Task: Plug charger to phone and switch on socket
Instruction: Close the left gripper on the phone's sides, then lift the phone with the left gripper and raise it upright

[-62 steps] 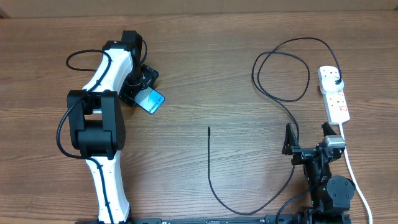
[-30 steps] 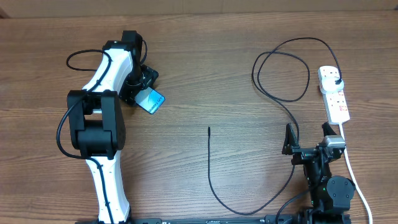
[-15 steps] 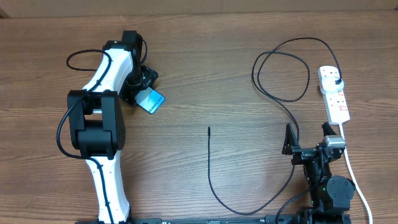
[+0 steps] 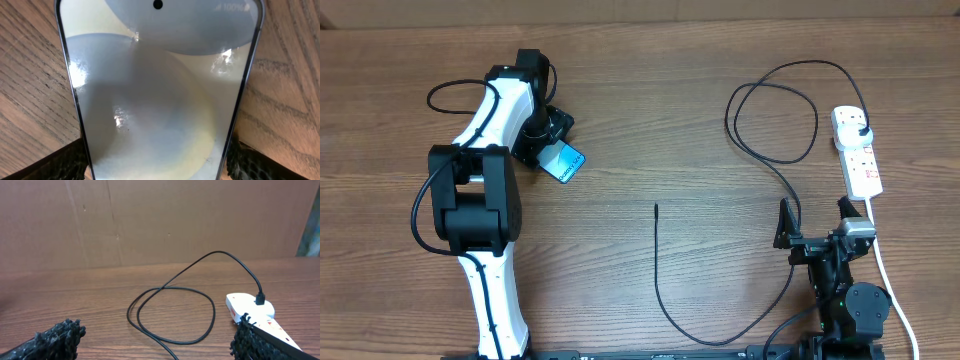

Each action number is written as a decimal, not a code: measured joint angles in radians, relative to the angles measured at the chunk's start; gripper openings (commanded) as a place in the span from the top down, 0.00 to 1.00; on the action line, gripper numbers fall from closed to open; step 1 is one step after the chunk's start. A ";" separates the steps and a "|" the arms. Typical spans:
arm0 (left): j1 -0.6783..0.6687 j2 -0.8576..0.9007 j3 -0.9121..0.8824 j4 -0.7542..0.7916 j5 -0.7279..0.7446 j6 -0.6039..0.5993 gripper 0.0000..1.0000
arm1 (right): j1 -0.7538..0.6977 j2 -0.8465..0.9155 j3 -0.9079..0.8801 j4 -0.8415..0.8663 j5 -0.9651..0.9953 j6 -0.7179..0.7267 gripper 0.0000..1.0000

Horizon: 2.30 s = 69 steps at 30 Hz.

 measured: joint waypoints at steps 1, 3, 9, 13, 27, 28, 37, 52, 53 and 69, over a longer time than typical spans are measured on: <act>0.000 0.000 0.000 0.000 0.000 0.000 0.10 | 0.000 0.000 0.000 -0.001 0.000 0.000 0.00; 0.000 0.000 0.000 0.000 0.000 0.000 0.11 | 0.000 0.000 0.000 -0.001 0.000 0.000 0.00; 0.000 0.000 0.000 0.000 0.000 0.000 0.18 | 0.000 0.000 0.000 -0.001 0.000 0.000 0.00; 0.000 0.000 0.002 -0.001 -0.003 0.000 0.23 | 0.000 0.000 0.000 0.000 0.000 0.000 0.00; 0.000 0.000 0.003 -0.001 -0.007 0.000 0.30 | 0.000 0.000 0.000 0.000 0.000 0.000 0.00; 0.000 0.000 0.003 -0.001 -0.007 0.000 0.32 | 0.000 0.000 0.000 -0.001 0.000 0.000 0.00; 0.000 0.000 0.003 -0.001 -0.008 0.000 0.70 | 0.000 0.000 0.000 -0.001 0.000 0.000 0.00; 0.000 0.000 0.004 -0.007 -0.007 0.000 0.96 | 0.000 0.000 0.000 0.000 0.000 0.000 0.00; 0.000 0.000 0.004 -0.007 -0.008 0.000 0.96 | 0.000 0.000 0.000 -0.001 0.000 0.000 0.00; 0.000 0.039 0.108 -0.111 -0.007 0.021 0.96 | 0.000 0.000 0.000 -0.001 0.000 0.000 0.00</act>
